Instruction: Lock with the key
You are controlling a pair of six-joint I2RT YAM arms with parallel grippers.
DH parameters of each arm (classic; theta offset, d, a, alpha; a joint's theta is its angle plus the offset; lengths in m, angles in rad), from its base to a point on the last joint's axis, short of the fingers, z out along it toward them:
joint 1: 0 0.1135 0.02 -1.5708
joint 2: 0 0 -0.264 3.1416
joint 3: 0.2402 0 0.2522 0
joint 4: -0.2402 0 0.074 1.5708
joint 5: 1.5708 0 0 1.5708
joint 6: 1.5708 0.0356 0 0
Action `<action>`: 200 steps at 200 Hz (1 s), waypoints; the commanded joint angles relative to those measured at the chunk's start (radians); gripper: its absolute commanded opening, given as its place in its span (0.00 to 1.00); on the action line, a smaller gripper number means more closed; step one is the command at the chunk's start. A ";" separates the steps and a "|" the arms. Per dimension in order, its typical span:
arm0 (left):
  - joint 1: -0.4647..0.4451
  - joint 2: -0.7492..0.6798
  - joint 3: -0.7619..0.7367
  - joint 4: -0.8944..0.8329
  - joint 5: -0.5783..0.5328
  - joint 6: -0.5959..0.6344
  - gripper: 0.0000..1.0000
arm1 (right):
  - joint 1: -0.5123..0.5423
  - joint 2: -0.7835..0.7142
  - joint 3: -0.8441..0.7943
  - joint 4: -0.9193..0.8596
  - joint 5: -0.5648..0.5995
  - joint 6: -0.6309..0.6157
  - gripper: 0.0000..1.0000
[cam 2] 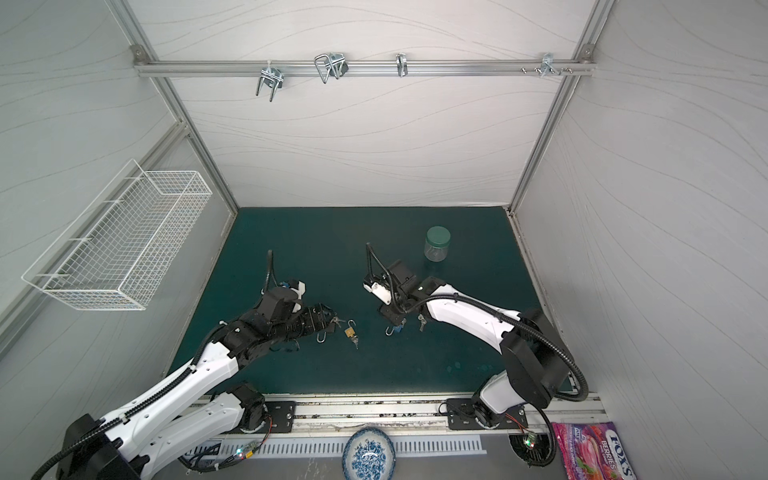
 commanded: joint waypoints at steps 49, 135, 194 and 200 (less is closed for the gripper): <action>0.128 -0.081 -0.102 0.055 0.084 -0.090 0.83 | 0.151 0.031 0.010 0.077 0.035 0.332 0.49; 0.274 -0.061 -0.085 0.006 0.154 -0.036 0.52 | 0.188 0.124 0.095 0.042 0.110 0.439 0.44; 0.239 0.129 -0.035 0.082 0.215 0.034 0.31 | 0.177 0.109 0.090 0.061 0.088 0.473 0.42; 0.228 0.147 -0.031 0.092 0.208 0.037 0.31 | 0.172 0.098 0.084 0.058 0.090 0.472 0.42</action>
